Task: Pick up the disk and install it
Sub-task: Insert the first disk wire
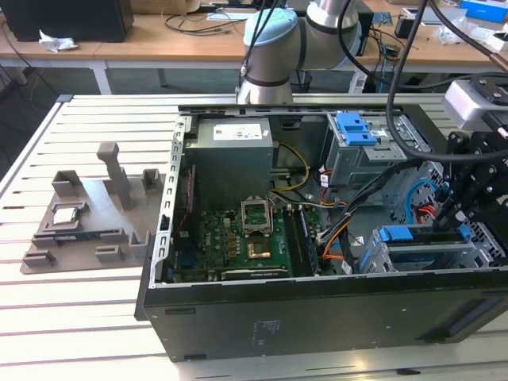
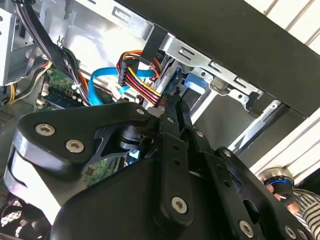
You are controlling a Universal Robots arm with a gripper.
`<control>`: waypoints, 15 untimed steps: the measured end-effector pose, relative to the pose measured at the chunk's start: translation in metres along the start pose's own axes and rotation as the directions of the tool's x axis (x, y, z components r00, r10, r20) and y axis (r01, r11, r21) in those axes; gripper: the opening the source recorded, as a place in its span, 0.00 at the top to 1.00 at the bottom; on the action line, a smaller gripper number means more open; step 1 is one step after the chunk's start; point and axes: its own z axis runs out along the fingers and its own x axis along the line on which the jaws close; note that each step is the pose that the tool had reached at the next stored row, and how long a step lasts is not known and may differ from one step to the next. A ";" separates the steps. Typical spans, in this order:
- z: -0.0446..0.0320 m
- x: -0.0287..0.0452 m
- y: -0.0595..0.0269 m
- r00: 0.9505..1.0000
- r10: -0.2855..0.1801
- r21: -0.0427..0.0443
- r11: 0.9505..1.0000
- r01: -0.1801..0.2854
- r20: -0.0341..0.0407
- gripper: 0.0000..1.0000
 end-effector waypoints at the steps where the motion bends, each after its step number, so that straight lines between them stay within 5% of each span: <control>1: 0.0006 -0.0004 0.0000 1.000 0.000 0.000 1.000 0.000 0.000 0.84; 15: 0.0020 -0.0004 -0.0007 1.000 0.000 0.000 1.000 0.000 0.003 0.84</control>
